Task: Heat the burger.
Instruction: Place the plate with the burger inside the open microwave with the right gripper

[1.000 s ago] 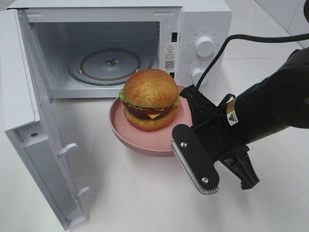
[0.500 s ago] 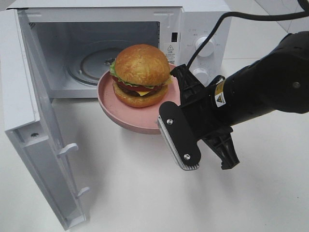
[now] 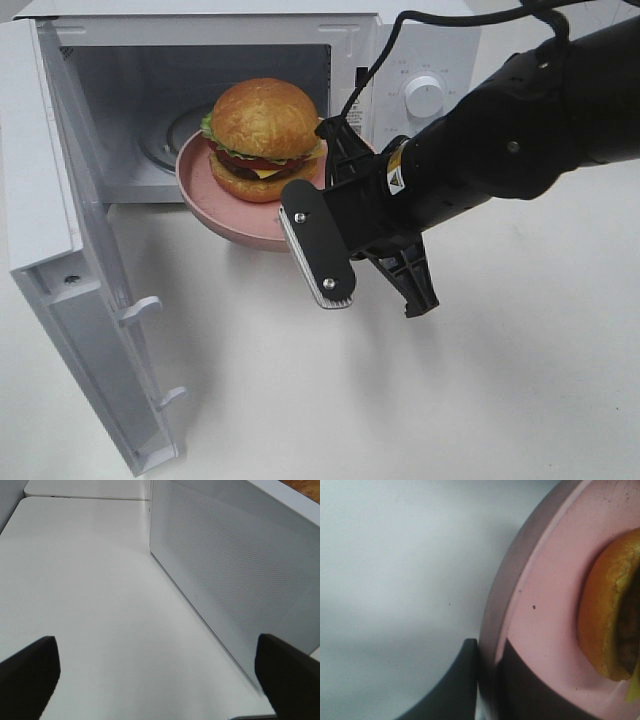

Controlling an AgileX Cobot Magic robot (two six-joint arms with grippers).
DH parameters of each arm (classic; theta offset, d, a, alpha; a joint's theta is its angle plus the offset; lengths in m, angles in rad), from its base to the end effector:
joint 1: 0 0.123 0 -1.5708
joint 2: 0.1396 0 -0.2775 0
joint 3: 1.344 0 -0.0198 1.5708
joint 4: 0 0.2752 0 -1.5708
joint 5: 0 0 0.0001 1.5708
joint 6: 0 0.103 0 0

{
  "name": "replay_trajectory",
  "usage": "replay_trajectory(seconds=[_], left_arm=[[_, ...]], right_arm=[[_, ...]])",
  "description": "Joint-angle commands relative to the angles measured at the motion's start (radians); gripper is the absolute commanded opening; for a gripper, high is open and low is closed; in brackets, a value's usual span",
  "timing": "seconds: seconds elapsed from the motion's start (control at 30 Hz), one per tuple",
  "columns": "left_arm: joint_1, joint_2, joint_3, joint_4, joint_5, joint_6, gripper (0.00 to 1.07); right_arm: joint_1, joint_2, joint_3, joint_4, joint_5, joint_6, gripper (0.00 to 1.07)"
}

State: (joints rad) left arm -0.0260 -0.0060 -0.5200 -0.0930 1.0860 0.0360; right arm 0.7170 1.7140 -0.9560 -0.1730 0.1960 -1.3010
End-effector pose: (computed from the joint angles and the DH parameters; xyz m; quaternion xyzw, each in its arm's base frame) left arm 0.0298 -0.0092 0.2879 0.0294 0.8516 -0.0438 0.5215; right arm 0.2828 0.2419 0.1556 -0.8307 0.4358 -0.1420 0.3160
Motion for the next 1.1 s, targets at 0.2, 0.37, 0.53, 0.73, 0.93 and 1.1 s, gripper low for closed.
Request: replay_trajectory(seconds=[0.2, 0.37, 0.53, 0.73, 0.93, 1.1], left_arm=[[0.004, -0.018, 0.003, -0.004, -0.013, -0.006, 0.98], [0.004, -0.018, 0.003, -0.004, -0.013, -0.006, 0.98], [0.004, -0.018, 0.003, -0.004, -0.013, -0.006, 0.98], [0.004, -0.018, 0.003, -0.004, -0.013, -0.006, 0.98], [0.004, -0.018, 0.003, -0.004, -0.013, -0.006, 0.98], [0.004, -0.018, 0.003, -0.004, -0.013, -0.006, 0.98]], right_arm=[[-0.004, 0.045, -0.09, -0.039, -0.045, 0.054, 0.0], [-0.004, 0.08, -0.147, -0.076, -0.008, 0.088, 0.0], [-0.004, 0.134, -0.234, -0.144, 0.005, 0.184, 0.0], [-0.004, 0.177, -0.288, -0.165, 0.028, 0.207, 0.0], [-0.004, 0.225, -0.329, -0.165, 0.025, 0.216, 0.0], [-0.004, 0.268, -0.367, -0.165, 0.025, 0.223, 0.0]])
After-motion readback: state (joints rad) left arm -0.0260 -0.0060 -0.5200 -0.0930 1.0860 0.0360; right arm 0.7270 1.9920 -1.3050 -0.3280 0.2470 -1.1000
